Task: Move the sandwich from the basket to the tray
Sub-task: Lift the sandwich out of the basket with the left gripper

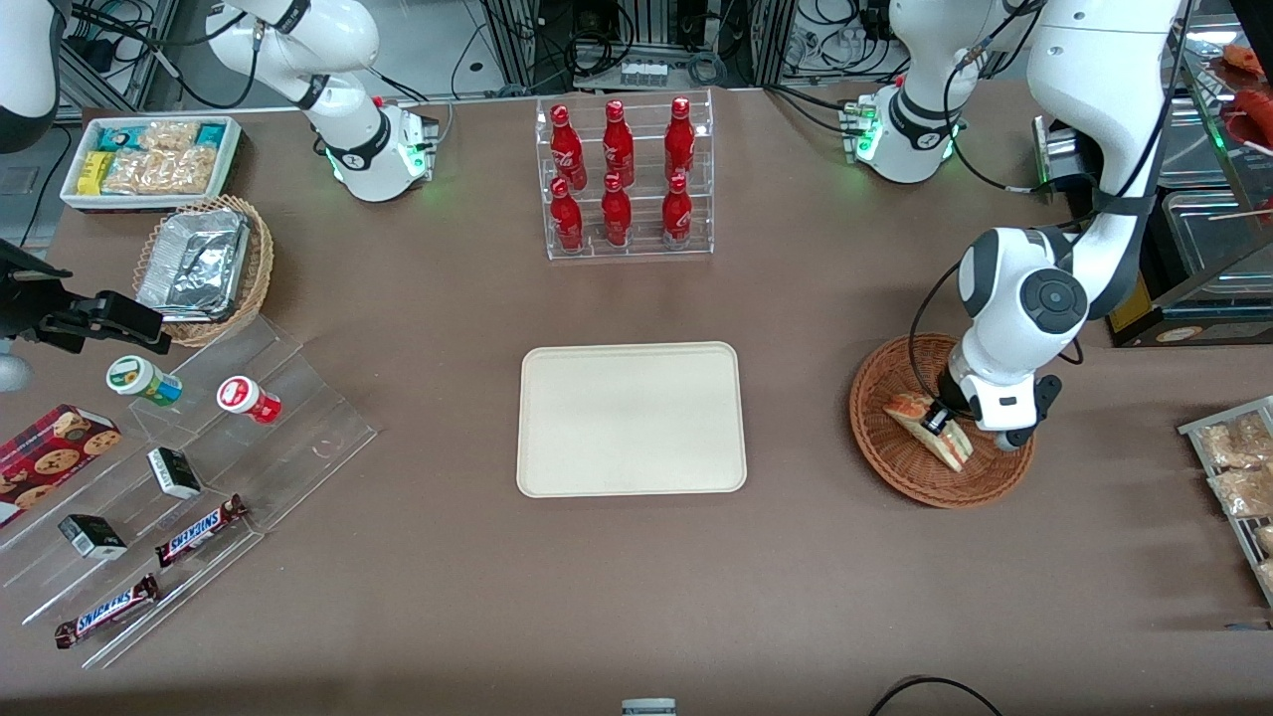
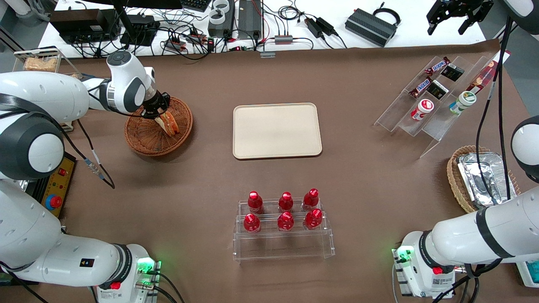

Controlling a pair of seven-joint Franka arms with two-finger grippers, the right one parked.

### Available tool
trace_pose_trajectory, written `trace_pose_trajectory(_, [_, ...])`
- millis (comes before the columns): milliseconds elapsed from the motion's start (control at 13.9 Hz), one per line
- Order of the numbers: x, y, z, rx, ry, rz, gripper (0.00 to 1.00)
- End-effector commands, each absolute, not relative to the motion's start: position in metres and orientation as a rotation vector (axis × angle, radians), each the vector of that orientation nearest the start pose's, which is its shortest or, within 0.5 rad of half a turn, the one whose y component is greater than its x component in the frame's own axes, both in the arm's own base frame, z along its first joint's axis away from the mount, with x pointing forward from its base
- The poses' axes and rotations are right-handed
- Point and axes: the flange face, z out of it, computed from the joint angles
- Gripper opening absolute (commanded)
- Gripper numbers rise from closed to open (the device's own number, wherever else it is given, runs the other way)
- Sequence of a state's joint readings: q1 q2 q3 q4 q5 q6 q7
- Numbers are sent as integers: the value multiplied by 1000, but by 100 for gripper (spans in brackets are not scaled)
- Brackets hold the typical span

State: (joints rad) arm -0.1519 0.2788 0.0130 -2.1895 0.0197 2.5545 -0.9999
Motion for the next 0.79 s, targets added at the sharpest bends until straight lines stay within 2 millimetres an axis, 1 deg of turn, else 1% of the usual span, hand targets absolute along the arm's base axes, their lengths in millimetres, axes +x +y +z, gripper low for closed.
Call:
trace_pose_trajectory(0, [559,-79,309,-2890,-1280,-119,0])
trace_pose_trajectory(144, [558,-81,347,-2890,-1210,-65,0])
trace_pose_trajectory(216, [555,-86,368,-2904,-1144,-36,0])
trace_pose_trajectory(288, [555,-94,392,-2918,-1101,-35,0])
trace_pose_trajectory(359, [556,-104,411,-2925,-1073,-28,0])
trace_pose_trajectory(431, [556,-119,427,-2928,-1034,-5,0])
trace_pose_trajectory(503, [555,-141,442,-2935,-977,19,0])
trace_pose_trajectory(575, [551,-163,454,-2940,-916,46,0])
trace_pose_trajectory(719, [542,-195,476,-2966,-837,44,0])
